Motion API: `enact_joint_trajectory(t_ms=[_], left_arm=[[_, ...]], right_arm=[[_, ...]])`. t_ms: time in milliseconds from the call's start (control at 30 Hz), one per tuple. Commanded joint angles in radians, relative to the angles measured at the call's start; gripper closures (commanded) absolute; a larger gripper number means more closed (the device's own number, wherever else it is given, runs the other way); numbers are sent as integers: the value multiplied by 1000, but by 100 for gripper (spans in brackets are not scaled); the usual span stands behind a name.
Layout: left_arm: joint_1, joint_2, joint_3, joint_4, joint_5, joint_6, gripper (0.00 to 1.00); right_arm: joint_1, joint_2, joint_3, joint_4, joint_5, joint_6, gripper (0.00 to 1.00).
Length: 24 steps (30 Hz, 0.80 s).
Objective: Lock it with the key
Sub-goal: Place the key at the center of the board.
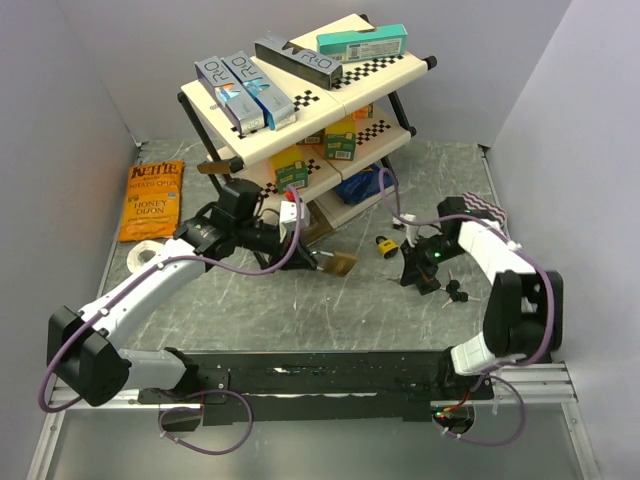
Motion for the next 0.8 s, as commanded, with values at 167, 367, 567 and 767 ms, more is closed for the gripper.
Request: enact_joint_trajectory(t_ms=[167, 367, 567, 767], left_arm=[[-8, 16, -3, 52, 13, 84, 99], [-8, 13, -15, 54, 6, 78, 99], [-8, 18, -24, 36, 10, 87, 99], [-9, 51, -12, 42, 19, 26, 99]], right_arm=[[102, 214, 53, 136, 126, 144, 100], [102, 285, 71, 162, 180, 155, 94], [102, 281, 82, 128, 189, 146, 45], [99, 85, 79, 81, 110, 129, 20]])
